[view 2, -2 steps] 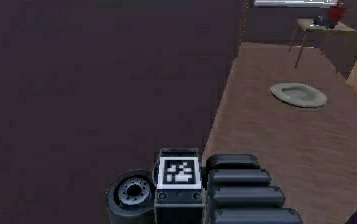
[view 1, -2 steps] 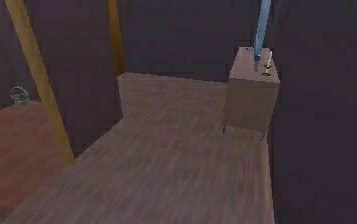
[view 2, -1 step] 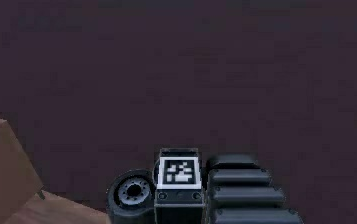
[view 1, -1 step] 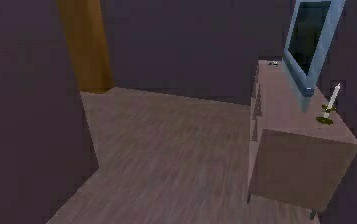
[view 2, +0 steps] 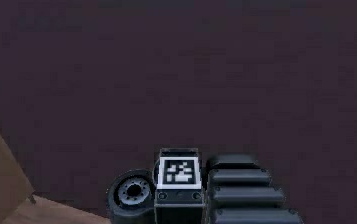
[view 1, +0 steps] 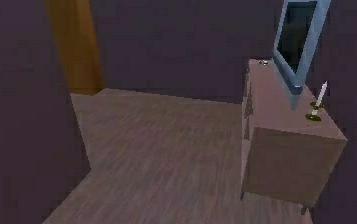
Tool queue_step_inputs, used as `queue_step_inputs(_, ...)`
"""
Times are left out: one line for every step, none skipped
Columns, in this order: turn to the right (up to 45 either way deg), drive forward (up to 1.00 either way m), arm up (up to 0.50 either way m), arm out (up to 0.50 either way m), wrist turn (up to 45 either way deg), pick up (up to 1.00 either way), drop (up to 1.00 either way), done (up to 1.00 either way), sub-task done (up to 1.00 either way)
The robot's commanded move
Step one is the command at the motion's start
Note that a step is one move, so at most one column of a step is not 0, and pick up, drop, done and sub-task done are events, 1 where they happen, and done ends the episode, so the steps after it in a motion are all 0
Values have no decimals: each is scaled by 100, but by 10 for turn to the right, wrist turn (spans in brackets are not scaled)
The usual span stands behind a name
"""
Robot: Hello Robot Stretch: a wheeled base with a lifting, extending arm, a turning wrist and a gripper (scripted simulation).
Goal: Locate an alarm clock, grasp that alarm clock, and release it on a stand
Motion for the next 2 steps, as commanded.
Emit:
queue_step_inputs(-90, 0, 0, 0, 0, 0, 0, 0, 0)
queue_step_inputs(0, 100, 0, 0, 0, 0, 0, 0, 0)
